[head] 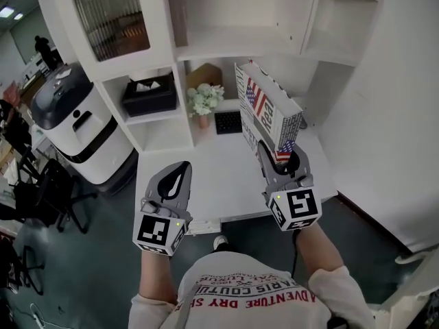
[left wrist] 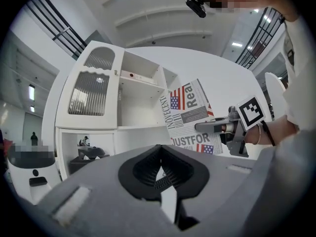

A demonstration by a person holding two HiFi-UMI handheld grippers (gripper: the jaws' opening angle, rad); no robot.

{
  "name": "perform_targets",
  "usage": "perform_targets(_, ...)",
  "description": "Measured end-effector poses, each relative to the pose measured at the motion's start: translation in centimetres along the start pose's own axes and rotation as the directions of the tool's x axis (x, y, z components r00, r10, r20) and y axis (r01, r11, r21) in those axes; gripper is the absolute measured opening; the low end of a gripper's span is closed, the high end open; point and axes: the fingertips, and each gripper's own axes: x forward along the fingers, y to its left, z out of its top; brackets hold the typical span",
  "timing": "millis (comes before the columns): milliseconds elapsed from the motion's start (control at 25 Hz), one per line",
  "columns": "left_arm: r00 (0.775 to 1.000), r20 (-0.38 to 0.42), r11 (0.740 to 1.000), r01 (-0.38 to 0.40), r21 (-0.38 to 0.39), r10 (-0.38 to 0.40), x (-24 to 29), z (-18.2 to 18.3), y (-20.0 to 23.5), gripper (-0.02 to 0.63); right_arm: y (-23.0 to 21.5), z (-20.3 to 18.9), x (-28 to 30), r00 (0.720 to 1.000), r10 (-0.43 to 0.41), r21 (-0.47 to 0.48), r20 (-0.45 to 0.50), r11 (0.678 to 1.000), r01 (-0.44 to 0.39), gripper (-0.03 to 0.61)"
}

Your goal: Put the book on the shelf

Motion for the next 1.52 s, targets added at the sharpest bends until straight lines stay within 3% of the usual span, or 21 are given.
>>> perform_targets(320, 0.998, 0.067, 1.000, 0.002, 0.022, -0.004, 5.9, 2.7, 5.1, 0.005, -2.2, 5.0, 8.7, 0.995, -0.009, -0.072, 0.099, 0.997, 0.016, 0.152)
perform_targets(600, 0.997, 0.072, 0.999, 0.001, 0.045, -0.005, 7.6, 2.6, 7.9, 0.005, -2.9, 10.9, 14.3, 0.975, -0.013, -0.149, 0.221, 0.988, 0.047, 0.152)
perform_targets(880, 0.996, 0.089, 0.999, 0.024, 0.043, -0.027, 9.7, 2.5, 9.9, 0.005, -3.2, 14.4, 18.4, 0.959, -0.020, -0.189, 0.282, 0.979, 0.076, 0.152)
perform_targets(1360, 0.997, 0.076, 0.997, 0.003, 0.071, -0.008, 11.0, 1.3, 13.2, 0.005, -3.7, 13.2, 28.1, 0.982, -0.025, -0.214, 0.187, 0.975, 0.065, 0.152)
perform_targets(1520, 0.997, 0.075, 0.998, -0.015, 0.063, 0.010, 11.3, 0.7, 14.5, 0.005, -4.5, 12.2, 30.7, 0.990, -0.045, -0.164, 0.132, 0.984, 0.067, 0.152)
